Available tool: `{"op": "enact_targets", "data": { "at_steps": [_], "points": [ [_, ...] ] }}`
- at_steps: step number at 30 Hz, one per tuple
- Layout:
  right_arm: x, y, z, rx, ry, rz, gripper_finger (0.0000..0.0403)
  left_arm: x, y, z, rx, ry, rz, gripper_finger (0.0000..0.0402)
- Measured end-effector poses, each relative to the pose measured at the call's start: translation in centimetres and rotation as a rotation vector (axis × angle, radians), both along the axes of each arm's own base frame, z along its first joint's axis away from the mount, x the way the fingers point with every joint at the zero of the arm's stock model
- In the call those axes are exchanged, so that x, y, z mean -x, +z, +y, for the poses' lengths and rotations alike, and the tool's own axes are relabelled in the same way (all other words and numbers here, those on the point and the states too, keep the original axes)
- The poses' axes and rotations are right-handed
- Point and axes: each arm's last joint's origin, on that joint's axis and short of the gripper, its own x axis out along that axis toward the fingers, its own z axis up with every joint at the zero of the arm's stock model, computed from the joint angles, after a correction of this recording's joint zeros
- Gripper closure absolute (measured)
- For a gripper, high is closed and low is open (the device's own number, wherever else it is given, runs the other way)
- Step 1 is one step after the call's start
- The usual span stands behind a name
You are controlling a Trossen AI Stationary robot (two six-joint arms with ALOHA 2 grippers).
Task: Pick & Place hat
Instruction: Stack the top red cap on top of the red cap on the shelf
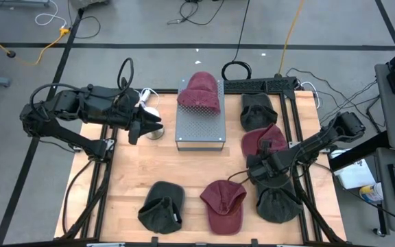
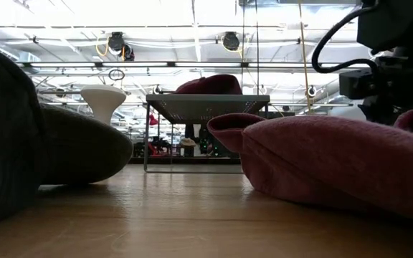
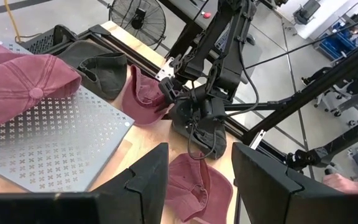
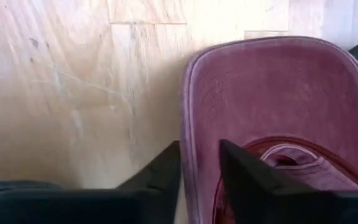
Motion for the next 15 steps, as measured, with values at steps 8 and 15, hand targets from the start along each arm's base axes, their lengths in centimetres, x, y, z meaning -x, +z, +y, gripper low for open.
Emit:
{"op": "enact_targets", "data": {
  "at_steps": [8,15],
  "points": [
    [0.0,0.0,0.0,-0.007,-0.062,-0.032,0.0391,0.0,0.0,0.0,-0.004,-0.002,0.000,0.0220],
    [0.1,2.4,-0.1,-0.025,-0.077,-0.069,0.0398,0.0,0.0,0.0,-0.015,-0.008,0.000,0.0220]
  ]
}}
